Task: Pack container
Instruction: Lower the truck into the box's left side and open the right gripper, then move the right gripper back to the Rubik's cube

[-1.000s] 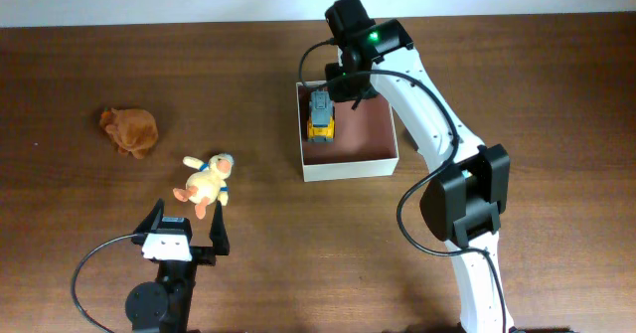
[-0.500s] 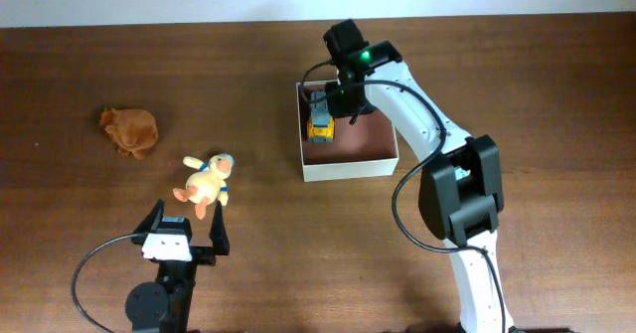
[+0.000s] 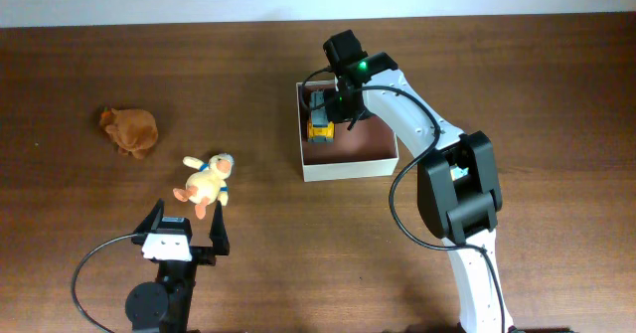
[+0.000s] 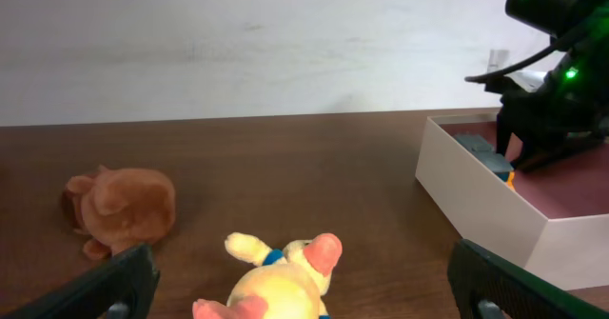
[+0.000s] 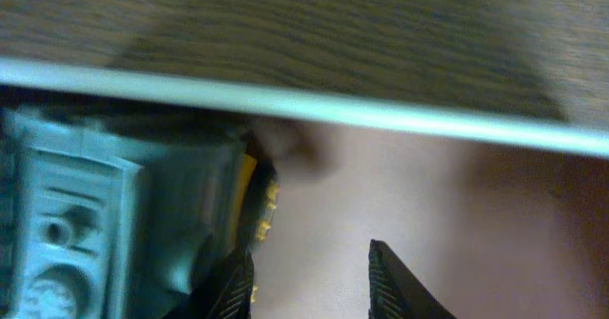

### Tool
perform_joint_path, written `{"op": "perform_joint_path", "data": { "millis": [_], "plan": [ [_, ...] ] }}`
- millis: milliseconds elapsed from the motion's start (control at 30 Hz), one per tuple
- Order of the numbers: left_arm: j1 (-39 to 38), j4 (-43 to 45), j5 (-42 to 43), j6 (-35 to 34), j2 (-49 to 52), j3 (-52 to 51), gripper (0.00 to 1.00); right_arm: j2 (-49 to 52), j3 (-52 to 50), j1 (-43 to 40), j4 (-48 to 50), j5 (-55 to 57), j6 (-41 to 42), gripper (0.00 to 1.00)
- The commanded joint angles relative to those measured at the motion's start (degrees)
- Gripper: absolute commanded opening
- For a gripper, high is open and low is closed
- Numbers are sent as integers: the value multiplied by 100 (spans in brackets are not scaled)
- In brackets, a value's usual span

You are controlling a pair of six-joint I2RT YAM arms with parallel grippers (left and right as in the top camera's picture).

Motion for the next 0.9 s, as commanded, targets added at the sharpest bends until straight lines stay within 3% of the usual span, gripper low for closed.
{"op": "perform_joint_path", "data": {
  "millis": [0, 400, 867],
  "plan": [
    [-24, -26, -22, 87, -28, -17, 99, 76, -24, 31, 168, -498, -254, 34],
    [-24, -26, -22, 87, -28, -17, 99, 76, -24, 11, 199, -472, -474, 35],
    [-24, -26, -22, 87, -28, -17, 99, 76, -24, -223, -323, 304, 455, 36]
  ]
}}
